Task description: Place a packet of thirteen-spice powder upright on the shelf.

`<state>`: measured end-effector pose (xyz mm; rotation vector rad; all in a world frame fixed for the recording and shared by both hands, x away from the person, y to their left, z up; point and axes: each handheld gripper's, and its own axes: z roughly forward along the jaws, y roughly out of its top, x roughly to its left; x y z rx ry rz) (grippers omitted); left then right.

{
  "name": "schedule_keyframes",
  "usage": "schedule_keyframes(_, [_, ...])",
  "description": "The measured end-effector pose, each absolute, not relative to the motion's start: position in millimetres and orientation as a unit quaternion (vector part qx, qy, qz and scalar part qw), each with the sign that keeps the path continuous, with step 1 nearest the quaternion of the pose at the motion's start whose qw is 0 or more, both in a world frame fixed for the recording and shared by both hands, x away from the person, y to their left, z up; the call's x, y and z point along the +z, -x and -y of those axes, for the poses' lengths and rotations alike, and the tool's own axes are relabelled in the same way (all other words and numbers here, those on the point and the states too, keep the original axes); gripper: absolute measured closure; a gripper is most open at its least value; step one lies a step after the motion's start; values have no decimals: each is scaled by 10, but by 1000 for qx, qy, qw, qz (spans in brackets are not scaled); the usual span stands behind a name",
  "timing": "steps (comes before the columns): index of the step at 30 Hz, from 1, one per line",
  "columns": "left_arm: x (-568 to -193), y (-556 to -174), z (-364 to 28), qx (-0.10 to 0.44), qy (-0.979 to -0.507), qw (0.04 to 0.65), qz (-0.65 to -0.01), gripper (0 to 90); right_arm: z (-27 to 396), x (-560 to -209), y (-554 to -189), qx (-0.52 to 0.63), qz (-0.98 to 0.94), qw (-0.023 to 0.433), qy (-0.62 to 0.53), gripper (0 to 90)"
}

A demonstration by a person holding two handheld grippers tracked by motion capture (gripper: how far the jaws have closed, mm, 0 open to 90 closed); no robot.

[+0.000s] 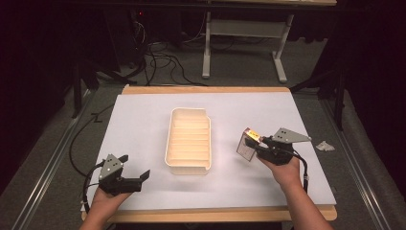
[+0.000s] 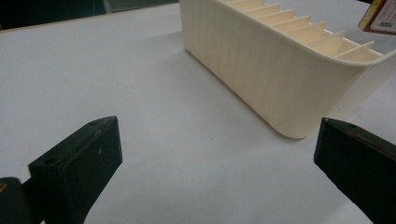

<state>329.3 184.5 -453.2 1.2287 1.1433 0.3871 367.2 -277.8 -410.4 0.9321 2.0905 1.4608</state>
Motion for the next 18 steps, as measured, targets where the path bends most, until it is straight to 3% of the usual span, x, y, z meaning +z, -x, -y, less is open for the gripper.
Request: schedule_keyframes(18, [-4521, -3283, -1842, 170, -541, 654, -500, 13, 2501, -3988, -3794, 529, -764, 208, -306, 694])
